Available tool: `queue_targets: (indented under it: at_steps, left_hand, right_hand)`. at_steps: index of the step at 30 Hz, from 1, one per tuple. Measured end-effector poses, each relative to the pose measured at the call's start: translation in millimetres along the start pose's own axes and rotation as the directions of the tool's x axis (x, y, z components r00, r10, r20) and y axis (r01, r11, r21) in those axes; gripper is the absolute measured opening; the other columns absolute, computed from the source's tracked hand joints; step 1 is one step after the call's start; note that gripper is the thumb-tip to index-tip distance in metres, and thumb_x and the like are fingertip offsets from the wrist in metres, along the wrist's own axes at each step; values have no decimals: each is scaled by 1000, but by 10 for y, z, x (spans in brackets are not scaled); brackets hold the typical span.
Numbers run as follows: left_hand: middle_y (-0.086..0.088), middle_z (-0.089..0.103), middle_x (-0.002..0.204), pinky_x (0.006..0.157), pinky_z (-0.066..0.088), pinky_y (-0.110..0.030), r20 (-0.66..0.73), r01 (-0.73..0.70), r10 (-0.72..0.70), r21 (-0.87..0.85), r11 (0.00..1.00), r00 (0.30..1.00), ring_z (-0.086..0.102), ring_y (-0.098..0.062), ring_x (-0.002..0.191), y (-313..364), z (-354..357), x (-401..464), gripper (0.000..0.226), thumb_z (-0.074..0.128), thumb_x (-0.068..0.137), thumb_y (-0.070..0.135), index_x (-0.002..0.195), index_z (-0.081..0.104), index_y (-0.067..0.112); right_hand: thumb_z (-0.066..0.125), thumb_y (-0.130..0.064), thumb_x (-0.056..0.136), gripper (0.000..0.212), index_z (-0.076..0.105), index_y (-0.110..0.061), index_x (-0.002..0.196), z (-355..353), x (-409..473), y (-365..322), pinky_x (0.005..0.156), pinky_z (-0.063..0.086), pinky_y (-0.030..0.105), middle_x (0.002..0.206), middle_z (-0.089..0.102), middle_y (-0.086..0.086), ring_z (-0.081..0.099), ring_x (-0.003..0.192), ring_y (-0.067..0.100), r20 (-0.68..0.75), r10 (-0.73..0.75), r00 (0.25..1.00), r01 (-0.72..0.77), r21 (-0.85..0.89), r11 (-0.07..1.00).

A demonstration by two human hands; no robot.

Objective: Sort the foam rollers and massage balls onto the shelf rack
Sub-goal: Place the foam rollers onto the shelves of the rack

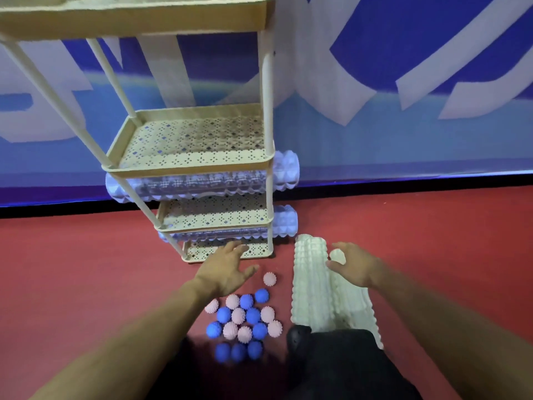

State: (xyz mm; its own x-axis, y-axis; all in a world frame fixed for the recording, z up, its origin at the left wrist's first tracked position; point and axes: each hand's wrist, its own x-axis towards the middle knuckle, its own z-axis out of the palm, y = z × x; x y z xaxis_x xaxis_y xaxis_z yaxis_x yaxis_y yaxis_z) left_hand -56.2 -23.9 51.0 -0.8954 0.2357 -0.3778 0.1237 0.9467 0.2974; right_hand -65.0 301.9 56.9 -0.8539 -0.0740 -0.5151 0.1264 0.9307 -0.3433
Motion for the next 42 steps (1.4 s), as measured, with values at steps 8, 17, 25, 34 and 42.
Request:
queue_targets:
  at_steps: [8,17,25,34,42]
  left_hand:
    - [0,18,166,121,24,-37,214,-36,46,-53,998,976,24,-23,150,649,572,488,74,43,96,65,156,27,24]
    - [-1,18,165,119,29,-47,296,39,4,-140,989,955,32,-26,147,783,1123,860,122,10,61,100,157,21,27]
    - [2,21,164,118,32,-47,319,64,-17,-138,988,948,41,-24,141,652,1307,930,134,0,51,106,157,22,27]
    - [2,24,159,112,35,-35,172,28,4,-181,983,985,48,-23,134,804,481,589,71,49,96,62,154,29,26]
    - [0,33,155,107,38,-32,-68,-37,22,-229,973,997,52,-20,129,1048,-866,-274,74,53,94,63,154,33,24]
  right_hand:
    - [57,-51,97,79,21,-18,159,479,221,735,106,42,36,153,43,11,50,134,27,164,208,964,-223,81,972]
    - [70,-60,76,116,-7,-29,157,1333,533,1200,107,45,49,156,37,16,48,134,37,261,408,875,-478,329,814]
    - [71,-53,78,100,13,-22,154,1479,591,1118,102,48,49,144,43,12,51,127,37,115,531,840,-531,376,759]
    - [76,-35,87,73,28,-14,137,859,143,785,88,48,35,124,57,2,57,102,21,27,530,848,-350,779,520]
    - [83,-48,76,77,34,-23,129,-220,-640,-81,98,51,43,120,60,-2,62,107,19,-180,374,910,24,922,387]
